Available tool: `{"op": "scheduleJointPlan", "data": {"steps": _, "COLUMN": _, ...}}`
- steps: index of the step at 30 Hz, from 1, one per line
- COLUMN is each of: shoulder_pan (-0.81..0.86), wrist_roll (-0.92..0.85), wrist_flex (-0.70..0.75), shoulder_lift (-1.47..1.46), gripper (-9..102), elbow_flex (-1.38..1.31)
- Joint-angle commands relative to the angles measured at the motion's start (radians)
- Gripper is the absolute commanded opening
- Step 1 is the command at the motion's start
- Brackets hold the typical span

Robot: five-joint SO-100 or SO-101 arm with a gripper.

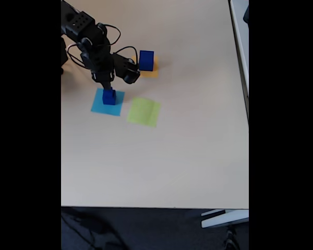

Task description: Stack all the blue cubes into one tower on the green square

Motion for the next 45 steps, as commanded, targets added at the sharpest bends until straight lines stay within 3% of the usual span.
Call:
{"op": "scheduleJointPlan", "data": {"steps": 1, "shoulder_pan": 0.02, "wrist_roll": 0.005, "wrist_flex": -0.017, "shoulder_lift": 0.064, "gripper": 0, "elbow_flex": -0.008}}
{"op": "scheduleJointPlan", "data": {"steps": 45, "shoulder_pan": 0.015, "wrist_roll": 0.026, "wrist_flex": -0.074, "shoulder_lift": 0.051, "gripper": 3, "elbow_flex": 0.046}}
